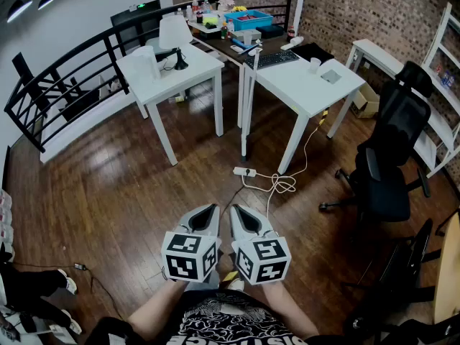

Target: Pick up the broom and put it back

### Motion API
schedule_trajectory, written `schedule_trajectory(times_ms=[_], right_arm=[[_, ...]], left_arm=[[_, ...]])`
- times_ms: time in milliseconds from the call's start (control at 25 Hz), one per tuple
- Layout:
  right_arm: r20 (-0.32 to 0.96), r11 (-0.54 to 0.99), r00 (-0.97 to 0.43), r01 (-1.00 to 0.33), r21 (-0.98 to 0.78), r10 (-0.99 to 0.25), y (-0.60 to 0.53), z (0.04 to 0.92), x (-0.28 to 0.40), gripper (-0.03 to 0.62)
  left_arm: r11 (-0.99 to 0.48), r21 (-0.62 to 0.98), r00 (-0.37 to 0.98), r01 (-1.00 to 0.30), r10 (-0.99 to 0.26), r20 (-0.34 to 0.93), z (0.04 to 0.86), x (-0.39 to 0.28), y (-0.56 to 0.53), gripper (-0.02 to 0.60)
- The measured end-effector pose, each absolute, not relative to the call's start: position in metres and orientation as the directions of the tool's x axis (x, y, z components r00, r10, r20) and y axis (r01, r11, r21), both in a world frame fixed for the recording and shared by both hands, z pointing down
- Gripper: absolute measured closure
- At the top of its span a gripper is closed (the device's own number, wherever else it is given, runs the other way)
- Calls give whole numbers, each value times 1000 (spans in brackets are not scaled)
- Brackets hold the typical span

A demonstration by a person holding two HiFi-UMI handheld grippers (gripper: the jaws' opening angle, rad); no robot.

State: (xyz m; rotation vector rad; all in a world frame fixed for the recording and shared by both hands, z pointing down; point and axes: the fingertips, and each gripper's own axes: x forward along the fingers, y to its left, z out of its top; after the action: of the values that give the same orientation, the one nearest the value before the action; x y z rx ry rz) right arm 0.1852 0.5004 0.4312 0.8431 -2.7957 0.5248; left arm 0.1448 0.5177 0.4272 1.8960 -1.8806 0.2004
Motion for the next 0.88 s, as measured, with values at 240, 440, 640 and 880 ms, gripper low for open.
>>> schedule_trajectory(times_ms=[240, 440, 640, 880], right_arm=[[269, 802, -844, -530, -276, -465, 483, 439, 167, 588], [277, 810, -840, -531, -248, -466, 446, 443, 140, 585], [298, 815, -834, -534, -226, -464, 403, 446, 104, 579], [312, 790, -806, -575, -212, -503, 351, 444, 65, 579]], left_arm=[[42, 229, 62, -972, -903, 425, 440, 136, 495, 577], [53, 255, 58, -965, -912, 407, 447, 109, 457, 577], [41, 284, 75, -958, -919, 386, 446, 75, 411, 577], [13, 300, 108, -954, -918, 382, 444, 34, 363, 577]])
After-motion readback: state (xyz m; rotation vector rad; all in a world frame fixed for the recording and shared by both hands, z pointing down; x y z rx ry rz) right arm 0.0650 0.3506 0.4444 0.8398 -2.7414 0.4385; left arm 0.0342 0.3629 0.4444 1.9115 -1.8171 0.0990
